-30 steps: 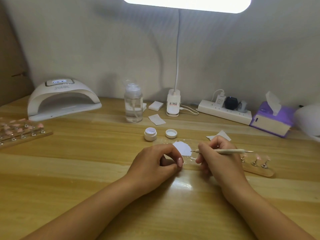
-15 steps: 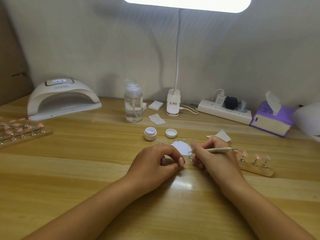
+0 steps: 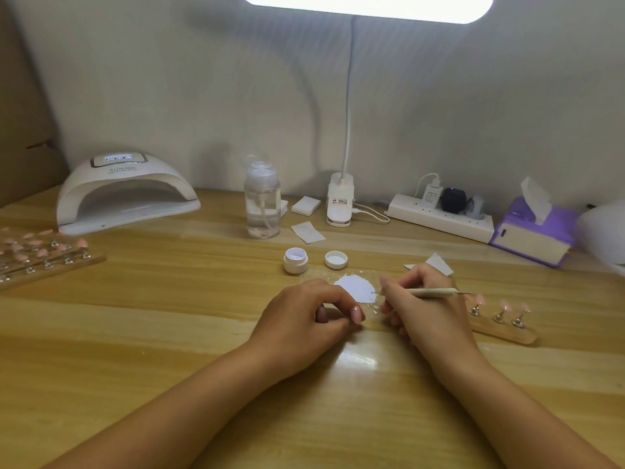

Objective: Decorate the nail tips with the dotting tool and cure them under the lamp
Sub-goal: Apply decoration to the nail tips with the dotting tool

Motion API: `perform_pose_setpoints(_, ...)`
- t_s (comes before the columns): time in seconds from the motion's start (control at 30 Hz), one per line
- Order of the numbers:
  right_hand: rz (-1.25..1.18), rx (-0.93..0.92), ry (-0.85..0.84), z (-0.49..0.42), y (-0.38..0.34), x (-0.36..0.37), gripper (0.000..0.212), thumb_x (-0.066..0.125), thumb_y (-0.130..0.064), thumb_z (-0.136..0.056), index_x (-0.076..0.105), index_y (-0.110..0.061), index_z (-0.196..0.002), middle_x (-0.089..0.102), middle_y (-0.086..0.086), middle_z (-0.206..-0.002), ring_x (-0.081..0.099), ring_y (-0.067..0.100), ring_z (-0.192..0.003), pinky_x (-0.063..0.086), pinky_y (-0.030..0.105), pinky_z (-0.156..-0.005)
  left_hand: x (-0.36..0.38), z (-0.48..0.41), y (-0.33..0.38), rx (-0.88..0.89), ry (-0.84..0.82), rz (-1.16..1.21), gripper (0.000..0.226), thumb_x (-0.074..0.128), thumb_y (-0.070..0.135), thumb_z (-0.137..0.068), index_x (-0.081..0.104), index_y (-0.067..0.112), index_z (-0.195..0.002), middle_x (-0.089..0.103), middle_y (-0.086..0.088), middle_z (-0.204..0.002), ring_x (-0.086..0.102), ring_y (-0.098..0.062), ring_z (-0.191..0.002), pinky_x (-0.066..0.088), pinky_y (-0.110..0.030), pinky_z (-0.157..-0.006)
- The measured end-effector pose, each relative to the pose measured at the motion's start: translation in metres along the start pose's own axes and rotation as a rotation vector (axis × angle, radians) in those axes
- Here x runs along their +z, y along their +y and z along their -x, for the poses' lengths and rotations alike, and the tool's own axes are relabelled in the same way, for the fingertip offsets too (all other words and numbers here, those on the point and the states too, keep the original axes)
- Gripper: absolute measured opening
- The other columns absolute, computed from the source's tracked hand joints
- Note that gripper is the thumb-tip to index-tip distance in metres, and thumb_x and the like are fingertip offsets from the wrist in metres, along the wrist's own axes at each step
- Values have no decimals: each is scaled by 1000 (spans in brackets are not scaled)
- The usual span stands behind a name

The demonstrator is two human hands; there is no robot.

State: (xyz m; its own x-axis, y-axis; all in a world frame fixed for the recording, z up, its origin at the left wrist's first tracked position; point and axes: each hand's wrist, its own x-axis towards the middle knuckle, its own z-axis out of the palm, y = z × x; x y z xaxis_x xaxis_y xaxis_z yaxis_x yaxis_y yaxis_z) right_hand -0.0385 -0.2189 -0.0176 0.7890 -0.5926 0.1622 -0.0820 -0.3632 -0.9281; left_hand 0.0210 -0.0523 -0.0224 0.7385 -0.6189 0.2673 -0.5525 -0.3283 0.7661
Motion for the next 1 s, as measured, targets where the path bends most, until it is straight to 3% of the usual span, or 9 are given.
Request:
perform_pose_setpoints(0.13, -245, 33, 33, 3, -7, -5, 21, 65, -18, -87, 51, -11, -72, 69, 4, -58, 53, 8, -42, 41, 23, -41, -1, 0, 0, 2, -8, -1, 8, 71, 30, -81, 70, 37, -76, 70, 16, -94, 44, -4, -54, 42, -27, -66)
perform_pose_setpoints(0.27, -393, 64, -41, 13, -14, -6, 20, 58, -5, -83, 47, -12, -68, 60, 5, -48, 44, 7, -37, 34, 18, -35, -1, 0, -1, 5, -9, -4, 9, 71, 29, -81, 70, 36, -76, 69, 17, -92, 45, -4, -56, 43, -27, -66)
perform_pose_setpoints(0.53, -276, 25, -166, 20, -17, -1, 23, 60, -4, -77, 44, -11, -63, 58, 12, -46, 41, 12, -36, 31, 16, -36, 0, 0, -2, 10, 5, -24, 6, 74, 30, -82, 73, 36, -80, 66, 19, -87, 46, -3, -57, 38, -22, -63)
perform_pose_setpoints(1.0, -258, 10, -189, 18, -16, 0, 32, 60, -5, -76, 46, -21, -53, 59, 12, -47, 41, 14, -36, 31, 19, -36, -1, -1, -3, 22, 1, -40, 6, 75, 31, -82, 73, 36, -80, 64, 17, -84, 49, -1, -60, 35, -21, -63)
